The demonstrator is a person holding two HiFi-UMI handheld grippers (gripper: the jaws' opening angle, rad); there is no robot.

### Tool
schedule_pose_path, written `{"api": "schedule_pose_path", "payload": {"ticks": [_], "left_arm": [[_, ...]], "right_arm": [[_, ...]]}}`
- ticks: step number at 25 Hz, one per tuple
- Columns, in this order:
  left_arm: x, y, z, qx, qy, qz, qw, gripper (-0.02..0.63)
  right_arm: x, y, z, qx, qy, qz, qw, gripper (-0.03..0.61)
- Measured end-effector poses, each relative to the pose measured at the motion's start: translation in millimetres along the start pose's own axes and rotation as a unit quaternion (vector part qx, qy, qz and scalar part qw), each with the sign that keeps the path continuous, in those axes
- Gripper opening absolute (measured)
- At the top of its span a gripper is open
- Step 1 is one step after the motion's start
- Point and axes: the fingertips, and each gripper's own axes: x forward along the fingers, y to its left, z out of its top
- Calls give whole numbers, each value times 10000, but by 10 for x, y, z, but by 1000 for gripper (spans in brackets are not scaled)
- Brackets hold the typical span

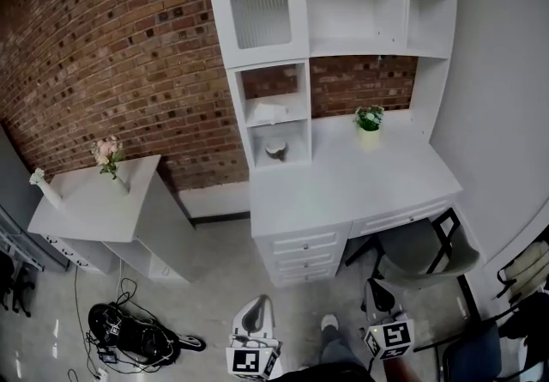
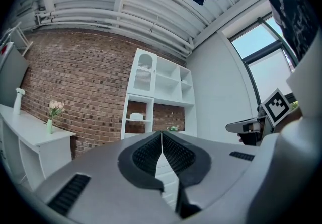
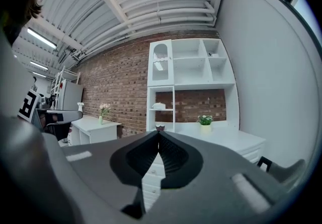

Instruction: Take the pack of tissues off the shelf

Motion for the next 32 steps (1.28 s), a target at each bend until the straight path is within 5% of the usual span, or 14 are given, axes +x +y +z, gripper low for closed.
{"api": "schedule_pose_path", "payload": {"ticks": [7,32], "left_arm": [[386,146,48,-29,-288,45,9996,12],[1672,308,30,-107,-93,532,9985,12]], "right_arm": [[474,-121,7,71,37,194,9998,5],[1791,-831,-2,124,290,666,9973,5]]}}
